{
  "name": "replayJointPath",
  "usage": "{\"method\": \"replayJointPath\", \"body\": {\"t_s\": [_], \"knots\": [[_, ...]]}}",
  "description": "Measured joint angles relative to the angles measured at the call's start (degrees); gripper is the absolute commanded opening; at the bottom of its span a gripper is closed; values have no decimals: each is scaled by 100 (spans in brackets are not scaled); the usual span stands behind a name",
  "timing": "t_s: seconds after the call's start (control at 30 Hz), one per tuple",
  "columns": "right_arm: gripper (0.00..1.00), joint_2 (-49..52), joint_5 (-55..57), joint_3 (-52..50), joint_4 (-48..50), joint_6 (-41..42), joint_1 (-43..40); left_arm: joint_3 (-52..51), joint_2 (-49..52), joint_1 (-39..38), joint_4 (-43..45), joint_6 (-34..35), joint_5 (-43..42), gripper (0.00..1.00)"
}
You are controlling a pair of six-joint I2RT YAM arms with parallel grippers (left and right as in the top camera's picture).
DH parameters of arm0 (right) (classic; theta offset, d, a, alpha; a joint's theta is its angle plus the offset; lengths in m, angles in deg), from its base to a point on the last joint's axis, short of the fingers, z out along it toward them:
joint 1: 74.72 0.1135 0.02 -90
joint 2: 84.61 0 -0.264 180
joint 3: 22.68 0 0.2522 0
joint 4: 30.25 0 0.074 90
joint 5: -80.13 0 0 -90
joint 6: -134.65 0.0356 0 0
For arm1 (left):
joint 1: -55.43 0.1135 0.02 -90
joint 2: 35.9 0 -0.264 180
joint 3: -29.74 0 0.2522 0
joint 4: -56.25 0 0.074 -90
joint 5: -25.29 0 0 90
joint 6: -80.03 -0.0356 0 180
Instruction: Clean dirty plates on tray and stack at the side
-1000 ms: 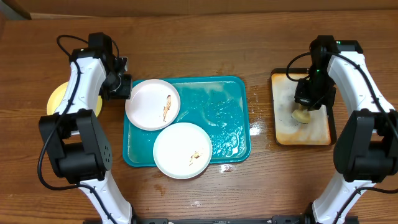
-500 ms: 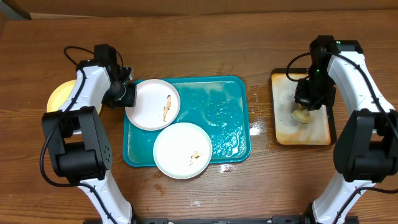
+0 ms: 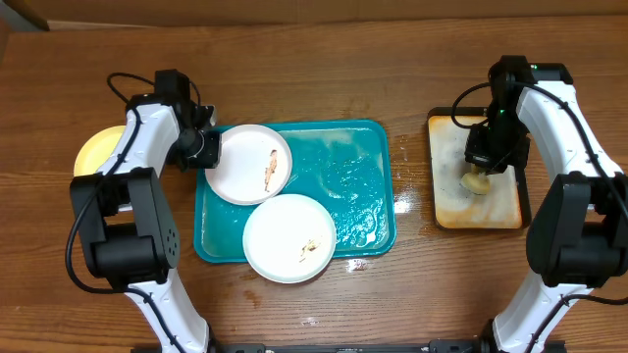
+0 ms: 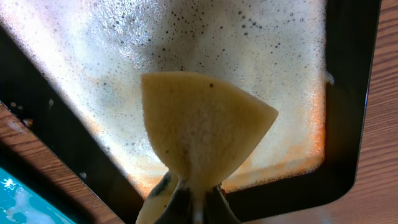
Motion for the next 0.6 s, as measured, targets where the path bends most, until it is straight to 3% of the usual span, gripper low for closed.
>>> {"method": "replayJointPath", "body": {"t_s": [0.23,0.6], "knots": [[4,0,2,0,-9,-24,0,0,0,-15,24,4,0,33],[4,0,4,0,-22,-44,0,-90,0,-15,439,4,-125,32]]}}
